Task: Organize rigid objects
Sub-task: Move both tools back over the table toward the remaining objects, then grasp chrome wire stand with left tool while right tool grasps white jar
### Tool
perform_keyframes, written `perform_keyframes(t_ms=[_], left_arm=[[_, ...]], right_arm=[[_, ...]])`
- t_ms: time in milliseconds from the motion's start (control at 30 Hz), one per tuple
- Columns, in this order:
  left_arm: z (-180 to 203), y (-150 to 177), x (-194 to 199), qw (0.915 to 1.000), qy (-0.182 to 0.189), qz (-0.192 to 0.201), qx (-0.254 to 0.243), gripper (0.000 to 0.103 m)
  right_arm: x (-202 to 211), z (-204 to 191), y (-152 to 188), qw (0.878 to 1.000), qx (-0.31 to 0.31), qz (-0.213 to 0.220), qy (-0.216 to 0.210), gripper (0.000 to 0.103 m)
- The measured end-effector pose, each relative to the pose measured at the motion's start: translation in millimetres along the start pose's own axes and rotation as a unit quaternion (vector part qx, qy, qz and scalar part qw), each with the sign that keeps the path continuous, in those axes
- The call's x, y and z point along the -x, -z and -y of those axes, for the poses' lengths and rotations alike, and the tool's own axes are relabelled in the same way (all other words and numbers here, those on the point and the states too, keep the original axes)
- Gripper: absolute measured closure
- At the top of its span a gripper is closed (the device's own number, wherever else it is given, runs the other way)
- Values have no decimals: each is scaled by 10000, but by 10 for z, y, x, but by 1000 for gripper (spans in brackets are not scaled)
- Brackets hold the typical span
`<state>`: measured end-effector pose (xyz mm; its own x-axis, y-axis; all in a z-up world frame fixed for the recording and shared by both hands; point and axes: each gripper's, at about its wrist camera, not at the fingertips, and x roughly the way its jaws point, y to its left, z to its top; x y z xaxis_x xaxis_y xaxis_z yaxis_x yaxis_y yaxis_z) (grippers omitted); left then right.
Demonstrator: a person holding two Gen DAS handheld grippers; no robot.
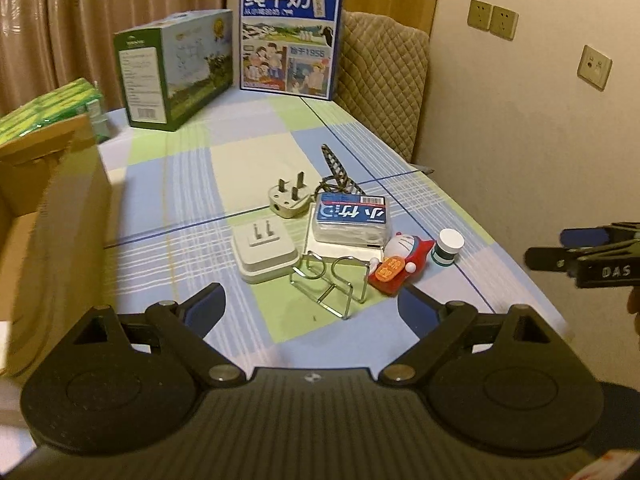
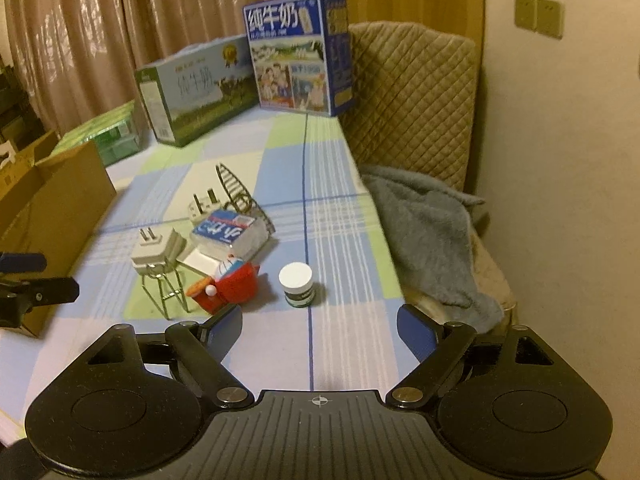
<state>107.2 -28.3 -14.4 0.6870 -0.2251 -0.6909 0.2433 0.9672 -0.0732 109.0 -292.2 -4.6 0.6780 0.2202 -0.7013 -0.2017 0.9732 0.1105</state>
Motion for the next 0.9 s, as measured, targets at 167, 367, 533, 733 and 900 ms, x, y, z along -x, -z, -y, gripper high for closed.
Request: perform_keyframes(t_ms=[167, 367, 533, 733, 900], left_arm=[[44, 1, -335, 9999, 151, -36, -23, 23], [130, 20, -611, 9994, 328, 9, -57, 46], [157, 27, -769, 9994, 310, -74, -91, 77], [-41, 171, -696, 9996, 211, -142, 147, 95], [-298, 384, -580, 9991, -82, -292, 301, 96]], right_arm=[[-313, 43, -8, 9998, 111, -117, -95, 24], [-599, 75, -39, 9994, 199, -252, -131, 35], [-736, 72, -60, 9991, 219, -329, -156, 38], [-796, 58, -43, 9990, 205, -353, -161, 39], [-779, 21, -27, 9992, 171, -345, -148, 39]])
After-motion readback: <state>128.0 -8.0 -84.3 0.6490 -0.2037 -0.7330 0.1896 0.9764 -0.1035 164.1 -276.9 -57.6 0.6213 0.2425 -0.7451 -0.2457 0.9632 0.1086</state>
